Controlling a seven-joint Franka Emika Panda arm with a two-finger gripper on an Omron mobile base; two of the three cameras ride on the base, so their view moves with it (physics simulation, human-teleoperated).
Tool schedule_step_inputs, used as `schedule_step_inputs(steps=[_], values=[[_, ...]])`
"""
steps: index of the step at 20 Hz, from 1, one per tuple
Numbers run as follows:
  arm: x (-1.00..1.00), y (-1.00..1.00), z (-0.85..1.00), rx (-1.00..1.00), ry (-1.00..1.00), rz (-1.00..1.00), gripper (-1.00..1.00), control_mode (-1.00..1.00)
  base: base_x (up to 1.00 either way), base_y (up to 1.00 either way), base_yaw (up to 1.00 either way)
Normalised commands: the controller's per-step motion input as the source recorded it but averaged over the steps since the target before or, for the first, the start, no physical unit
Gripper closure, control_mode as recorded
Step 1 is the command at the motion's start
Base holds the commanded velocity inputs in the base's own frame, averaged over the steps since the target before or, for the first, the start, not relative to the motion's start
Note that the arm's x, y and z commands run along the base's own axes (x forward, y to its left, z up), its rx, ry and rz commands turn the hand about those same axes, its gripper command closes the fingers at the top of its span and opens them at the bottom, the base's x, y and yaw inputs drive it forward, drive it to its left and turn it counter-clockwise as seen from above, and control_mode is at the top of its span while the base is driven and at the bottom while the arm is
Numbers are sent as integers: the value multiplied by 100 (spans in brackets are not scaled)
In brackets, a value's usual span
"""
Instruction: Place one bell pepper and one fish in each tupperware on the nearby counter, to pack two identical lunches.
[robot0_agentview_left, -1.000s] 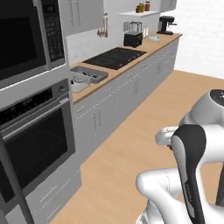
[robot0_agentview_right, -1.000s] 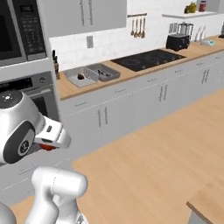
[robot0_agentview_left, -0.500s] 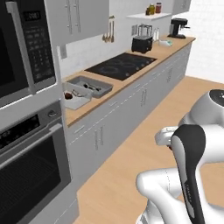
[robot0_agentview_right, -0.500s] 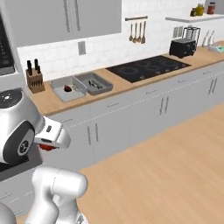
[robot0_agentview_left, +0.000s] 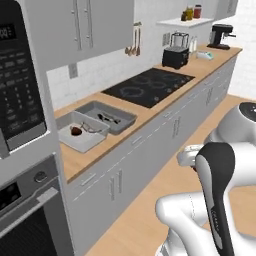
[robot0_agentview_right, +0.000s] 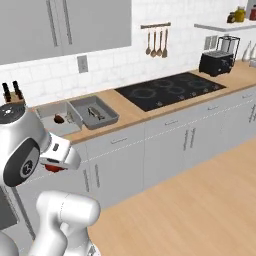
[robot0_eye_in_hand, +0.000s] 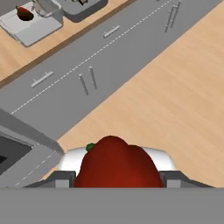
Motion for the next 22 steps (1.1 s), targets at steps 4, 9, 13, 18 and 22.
schedule_step_inputs(steps=[4,9,13,18,22], values=[[0,0,0,0,0,0,100,100,100,-13,22],[0,0,0,0,0,0,100,100,100,-7,29],[0,0,0,0,0,0,100,100,100,-11,30],[0,0,0,0,0,0,100,100,100,-12,32],[0,0,0,0,0,0,100,100,94,0,41]])
